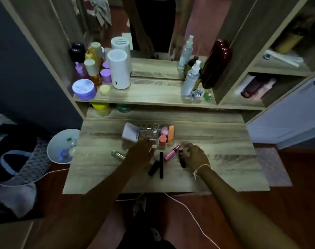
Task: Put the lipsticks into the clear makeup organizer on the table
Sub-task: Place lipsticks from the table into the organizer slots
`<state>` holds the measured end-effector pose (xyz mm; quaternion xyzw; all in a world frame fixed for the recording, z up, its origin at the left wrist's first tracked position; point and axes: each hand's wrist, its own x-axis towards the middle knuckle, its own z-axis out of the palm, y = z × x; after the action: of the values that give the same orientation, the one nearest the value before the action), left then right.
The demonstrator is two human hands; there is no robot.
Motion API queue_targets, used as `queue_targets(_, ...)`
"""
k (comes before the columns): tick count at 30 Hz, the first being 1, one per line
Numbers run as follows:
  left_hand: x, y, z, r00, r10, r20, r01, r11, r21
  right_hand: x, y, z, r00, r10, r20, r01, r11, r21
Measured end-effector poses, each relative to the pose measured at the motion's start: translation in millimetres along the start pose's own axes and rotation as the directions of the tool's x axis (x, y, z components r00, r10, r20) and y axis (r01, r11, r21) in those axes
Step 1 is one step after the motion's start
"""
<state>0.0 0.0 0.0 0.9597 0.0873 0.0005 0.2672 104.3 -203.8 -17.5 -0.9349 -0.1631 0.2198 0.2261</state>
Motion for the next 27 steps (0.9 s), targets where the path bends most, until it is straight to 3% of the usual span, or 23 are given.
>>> queue_targets(5,27,16,39,0.981,0.15,0.122,-0.149,0.989,-0.016,3,12,22,0.989,0.148,0.009,-0.149,0.988,0.043)
queue_targets(8,38,28,57,0.973,0.193,0.128,-0.196,0.981,0.009,6,12,26,0.983,0.179,-0.035,-0.177,0.982,0.06)
queue_targets(13,45,40,79,0.981,0.058,0.183,-0.086,0.985,0.147,2,15,32,0.982,0.178,-0.057,-0.176,0.984,0.035)
queue_targets(18,53,37,85,0.984,0.015,0.178,-0.042,0.988,0.151,3,20,30,0.971,0.234,-0.053,-0.229,0.969,0.092)
queue_targets(23,60,38,86,0.975,-0.03,0.218,-0.005,0.987,0.158,4,25,20,0.94,0.331,-0.088,-0.297,0.915,0.272)
queue_targets(27,51,39,73,0.986,-0.051,0.16,0.049,0.999,0.021,5,27,6,0.921,0.362,-0.142,-0.261,0.846,0.464)
